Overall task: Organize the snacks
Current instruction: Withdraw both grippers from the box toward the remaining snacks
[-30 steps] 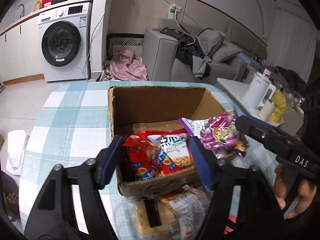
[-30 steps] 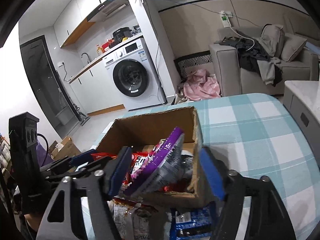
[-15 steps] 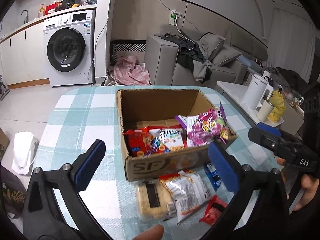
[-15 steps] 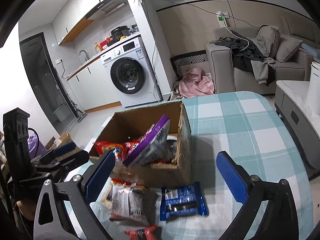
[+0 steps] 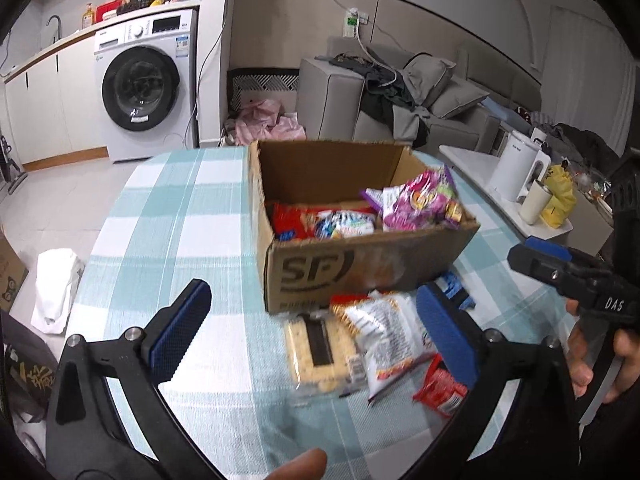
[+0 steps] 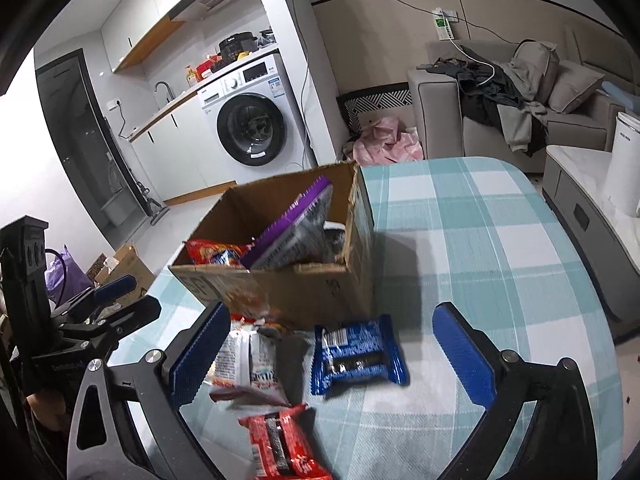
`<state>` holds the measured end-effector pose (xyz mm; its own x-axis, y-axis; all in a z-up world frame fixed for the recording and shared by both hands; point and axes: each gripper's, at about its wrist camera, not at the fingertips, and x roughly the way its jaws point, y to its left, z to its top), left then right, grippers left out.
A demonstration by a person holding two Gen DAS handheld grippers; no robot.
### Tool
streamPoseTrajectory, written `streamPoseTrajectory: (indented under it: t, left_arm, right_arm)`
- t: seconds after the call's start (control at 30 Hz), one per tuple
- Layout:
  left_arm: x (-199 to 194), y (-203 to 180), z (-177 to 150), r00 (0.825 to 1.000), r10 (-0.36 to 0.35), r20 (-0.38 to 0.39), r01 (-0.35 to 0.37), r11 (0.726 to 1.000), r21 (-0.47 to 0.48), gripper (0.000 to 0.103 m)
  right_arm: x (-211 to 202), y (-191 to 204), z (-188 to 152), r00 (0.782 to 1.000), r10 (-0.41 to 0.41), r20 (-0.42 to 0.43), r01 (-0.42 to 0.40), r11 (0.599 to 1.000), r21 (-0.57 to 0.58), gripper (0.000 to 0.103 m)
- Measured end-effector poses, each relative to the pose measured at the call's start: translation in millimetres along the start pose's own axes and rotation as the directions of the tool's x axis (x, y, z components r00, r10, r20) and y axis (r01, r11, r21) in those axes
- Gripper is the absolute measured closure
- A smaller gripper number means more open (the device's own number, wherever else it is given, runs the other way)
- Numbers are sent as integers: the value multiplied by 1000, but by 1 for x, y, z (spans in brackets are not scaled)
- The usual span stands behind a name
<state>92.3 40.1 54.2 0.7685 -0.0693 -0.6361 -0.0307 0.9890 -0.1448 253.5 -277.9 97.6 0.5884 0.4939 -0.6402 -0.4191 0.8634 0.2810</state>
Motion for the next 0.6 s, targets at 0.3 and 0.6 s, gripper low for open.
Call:
streamPoseTrajectory:
  t: [0.3,0.6]
  left_arm:
    - [14,5,-20,999,38,-39,-38,999,10,1]
    - [39,11,-36,991,75,-107,-73,997,15,1]
  right_arm:
    - [12,3,-15,998,-28,-56,26,999,-24,0]
    - [37,-8,-27,991,-39,-131,37,999,-14,0]
